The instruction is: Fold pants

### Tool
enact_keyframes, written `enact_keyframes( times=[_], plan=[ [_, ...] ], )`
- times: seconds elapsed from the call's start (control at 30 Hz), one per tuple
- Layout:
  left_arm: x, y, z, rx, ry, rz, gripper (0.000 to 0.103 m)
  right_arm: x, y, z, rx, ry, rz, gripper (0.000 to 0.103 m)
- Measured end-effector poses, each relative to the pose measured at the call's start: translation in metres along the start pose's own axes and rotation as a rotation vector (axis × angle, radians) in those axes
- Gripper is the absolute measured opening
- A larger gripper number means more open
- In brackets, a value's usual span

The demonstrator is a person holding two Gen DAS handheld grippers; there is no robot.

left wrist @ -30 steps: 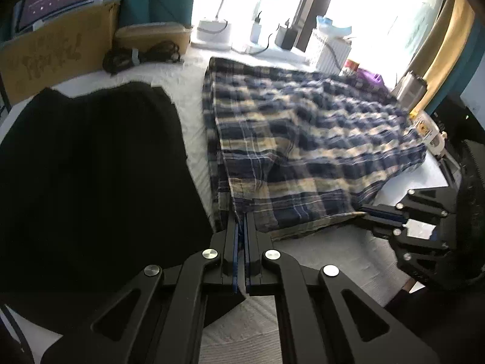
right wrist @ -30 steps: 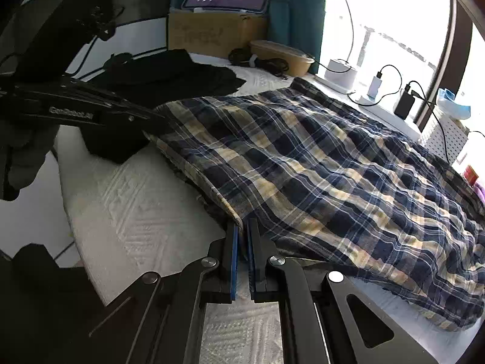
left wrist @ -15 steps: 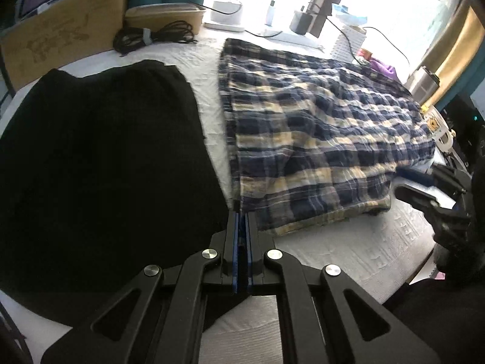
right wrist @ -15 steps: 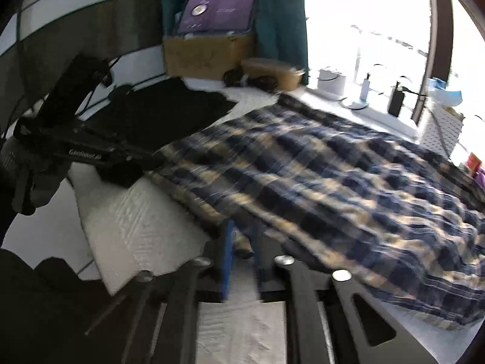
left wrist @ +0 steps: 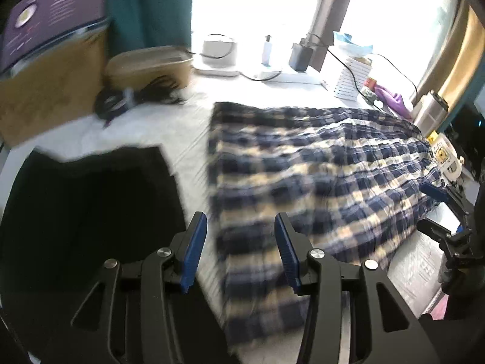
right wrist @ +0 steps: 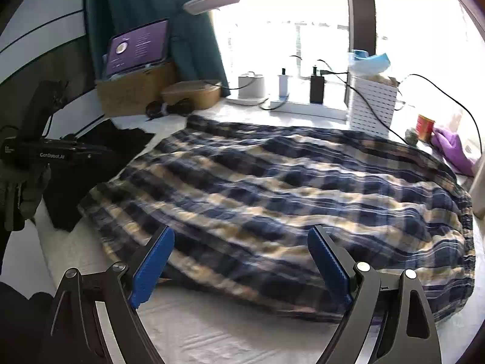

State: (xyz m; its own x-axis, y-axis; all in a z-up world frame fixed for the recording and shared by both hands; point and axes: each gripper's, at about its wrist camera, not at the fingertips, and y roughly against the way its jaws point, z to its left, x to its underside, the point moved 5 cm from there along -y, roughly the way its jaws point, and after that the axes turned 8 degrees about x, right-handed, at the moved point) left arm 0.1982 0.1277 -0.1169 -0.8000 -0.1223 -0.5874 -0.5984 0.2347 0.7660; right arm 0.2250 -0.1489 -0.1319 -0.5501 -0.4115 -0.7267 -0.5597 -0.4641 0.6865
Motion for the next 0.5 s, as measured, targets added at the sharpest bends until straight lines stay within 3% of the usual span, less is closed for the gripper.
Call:
enact_keyframes(
  times=[0.27,0.43,0.5],
  plan=[
    [-0.024,-0.051,-0.013,-0.020,-0.090,0.082,0.046,0.003,-0.015,-0.039,0.085,-0.063,0.033,0.091],
    [-0.025,-0.075,-0.003,-0.111,-0.127,0.134,0.046,0.008,-0.034,-0.064,0.130,-0.113,0.101,0.091],
    [-0.027,-0.078,0.001,-0.114,-0.130,0.118,0.046,0.011,-0.040,-0.070,0.142,-0.130,0.127,0.091]
  ],
)
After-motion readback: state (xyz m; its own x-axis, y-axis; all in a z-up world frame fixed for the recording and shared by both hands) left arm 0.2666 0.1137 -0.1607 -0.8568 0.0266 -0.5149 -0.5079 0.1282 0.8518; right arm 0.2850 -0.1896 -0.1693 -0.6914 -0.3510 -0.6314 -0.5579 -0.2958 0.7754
